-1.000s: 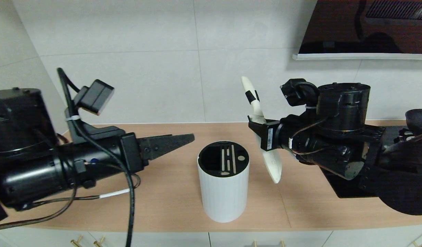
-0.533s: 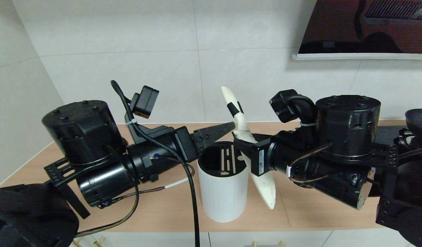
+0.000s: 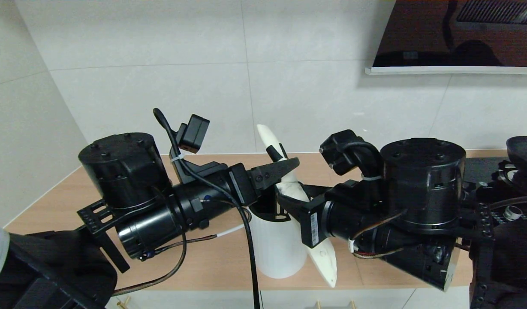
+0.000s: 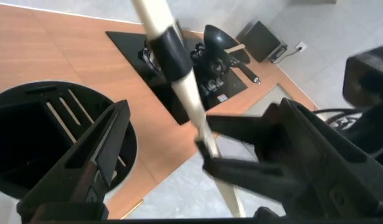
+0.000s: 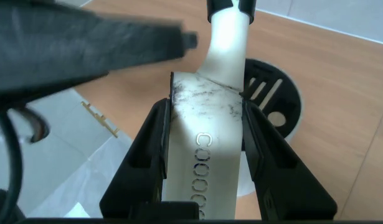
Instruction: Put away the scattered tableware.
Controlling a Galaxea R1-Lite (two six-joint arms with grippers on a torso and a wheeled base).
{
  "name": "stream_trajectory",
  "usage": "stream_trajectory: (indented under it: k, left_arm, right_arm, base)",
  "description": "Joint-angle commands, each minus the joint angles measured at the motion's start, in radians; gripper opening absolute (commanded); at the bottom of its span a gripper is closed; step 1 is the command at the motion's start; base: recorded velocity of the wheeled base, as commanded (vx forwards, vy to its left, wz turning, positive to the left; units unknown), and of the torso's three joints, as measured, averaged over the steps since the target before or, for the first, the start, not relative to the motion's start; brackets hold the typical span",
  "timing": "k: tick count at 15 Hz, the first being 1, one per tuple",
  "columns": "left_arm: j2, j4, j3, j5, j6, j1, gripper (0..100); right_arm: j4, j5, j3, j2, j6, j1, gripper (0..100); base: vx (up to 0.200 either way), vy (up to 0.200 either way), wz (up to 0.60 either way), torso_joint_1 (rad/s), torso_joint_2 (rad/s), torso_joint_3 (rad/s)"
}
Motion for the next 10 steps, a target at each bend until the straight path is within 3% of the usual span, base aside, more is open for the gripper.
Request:
stream_trajectory:
  k: [1, 10]
  left_arm:
    - [0.002, -0.002, 0.0, 0.001, -0.001, -0.001, 100]
    - [0.025, -0.005, -0.014, 0.032, 0.002, -0.001, 100]
  right_arm:
    - [-0.001, 0.0, 0.006, 0.004, 0.0, 0.009, 0]
    - [-0.001, -0.008, 0.018, 0.009, -0.002, 0.026, 0]
  base:
    - [0.0, 0.0, 0.0, 0.0, 0.0, 0.0]
    - [0.0, 0.0, 0.0, 0.0, 0.0, 0.0]
